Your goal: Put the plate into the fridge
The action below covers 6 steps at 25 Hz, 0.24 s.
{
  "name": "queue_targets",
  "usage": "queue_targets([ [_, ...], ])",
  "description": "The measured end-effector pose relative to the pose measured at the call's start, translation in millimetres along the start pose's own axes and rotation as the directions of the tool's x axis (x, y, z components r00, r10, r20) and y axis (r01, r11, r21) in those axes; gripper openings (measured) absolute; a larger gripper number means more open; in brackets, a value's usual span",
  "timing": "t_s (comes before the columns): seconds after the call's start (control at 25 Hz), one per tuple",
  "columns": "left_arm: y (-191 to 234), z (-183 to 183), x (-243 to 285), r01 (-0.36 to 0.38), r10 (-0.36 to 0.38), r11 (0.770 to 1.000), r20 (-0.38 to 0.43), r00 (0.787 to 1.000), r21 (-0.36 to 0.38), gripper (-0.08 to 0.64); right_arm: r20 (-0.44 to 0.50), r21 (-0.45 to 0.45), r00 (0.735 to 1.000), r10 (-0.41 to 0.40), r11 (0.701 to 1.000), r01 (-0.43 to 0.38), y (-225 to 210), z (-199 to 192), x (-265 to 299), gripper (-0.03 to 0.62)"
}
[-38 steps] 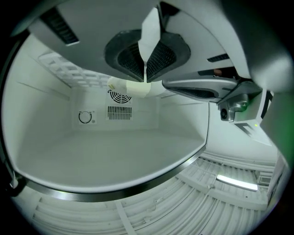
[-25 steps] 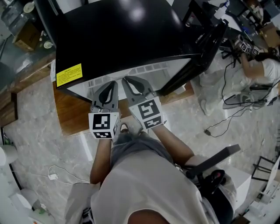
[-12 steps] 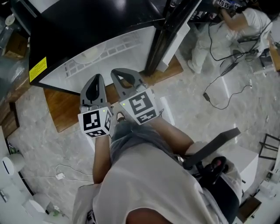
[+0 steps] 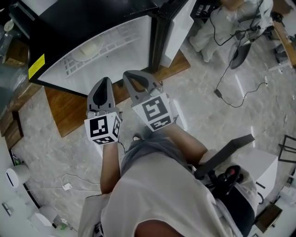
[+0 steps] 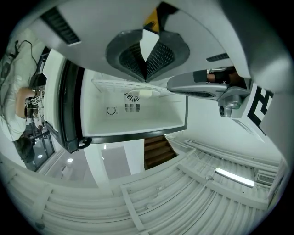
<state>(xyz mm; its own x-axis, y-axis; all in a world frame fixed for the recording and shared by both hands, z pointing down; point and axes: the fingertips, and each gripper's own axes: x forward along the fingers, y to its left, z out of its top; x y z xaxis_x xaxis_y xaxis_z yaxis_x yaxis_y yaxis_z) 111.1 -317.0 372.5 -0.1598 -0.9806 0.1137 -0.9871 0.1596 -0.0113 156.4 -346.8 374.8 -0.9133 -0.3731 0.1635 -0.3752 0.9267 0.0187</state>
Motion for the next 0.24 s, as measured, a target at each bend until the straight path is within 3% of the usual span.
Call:
queue_targets([
  [0.24,-25,-6,-68,0.026,-0.027,0.999,-0.031,0.999,-0.026,0.019,-0.040,0.015,0.998,-0.050,0.999,0.051,39,-8,-67,0.017],
])
